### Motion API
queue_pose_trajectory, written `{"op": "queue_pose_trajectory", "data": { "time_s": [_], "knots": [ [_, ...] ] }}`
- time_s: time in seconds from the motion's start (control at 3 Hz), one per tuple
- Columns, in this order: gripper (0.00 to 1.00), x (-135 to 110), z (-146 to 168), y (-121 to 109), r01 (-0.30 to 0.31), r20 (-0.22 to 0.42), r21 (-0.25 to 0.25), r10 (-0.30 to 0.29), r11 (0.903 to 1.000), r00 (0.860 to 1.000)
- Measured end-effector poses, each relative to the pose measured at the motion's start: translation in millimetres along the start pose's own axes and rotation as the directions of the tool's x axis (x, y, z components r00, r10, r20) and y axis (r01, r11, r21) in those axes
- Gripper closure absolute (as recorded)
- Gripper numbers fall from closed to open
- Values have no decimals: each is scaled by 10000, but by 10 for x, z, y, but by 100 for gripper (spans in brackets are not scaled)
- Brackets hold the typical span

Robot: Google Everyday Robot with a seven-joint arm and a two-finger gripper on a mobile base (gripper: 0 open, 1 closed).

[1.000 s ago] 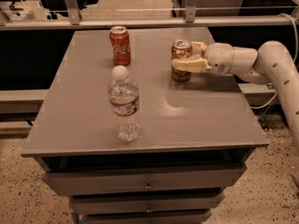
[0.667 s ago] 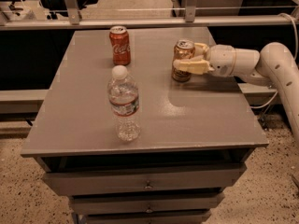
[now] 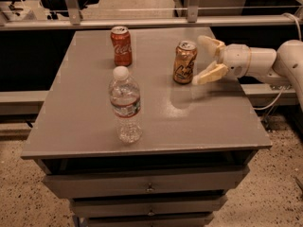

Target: Place orange can upright

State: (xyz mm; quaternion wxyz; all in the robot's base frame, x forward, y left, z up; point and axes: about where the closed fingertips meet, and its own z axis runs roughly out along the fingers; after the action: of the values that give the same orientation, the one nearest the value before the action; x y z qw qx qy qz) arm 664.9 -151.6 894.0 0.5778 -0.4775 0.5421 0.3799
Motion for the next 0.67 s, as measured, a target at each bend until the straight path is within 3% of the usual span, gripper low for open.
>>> {"op": "queue_pose_trajectory", "data": {
  "time_s": [0.33,0.67],
  "knots": [
    [0,-253,-415,-39,289,-450,732,-256,9969,9987],
    [0,-580,-961,-110,281,-792,1887,-133,9816,9968]
  ]
}}
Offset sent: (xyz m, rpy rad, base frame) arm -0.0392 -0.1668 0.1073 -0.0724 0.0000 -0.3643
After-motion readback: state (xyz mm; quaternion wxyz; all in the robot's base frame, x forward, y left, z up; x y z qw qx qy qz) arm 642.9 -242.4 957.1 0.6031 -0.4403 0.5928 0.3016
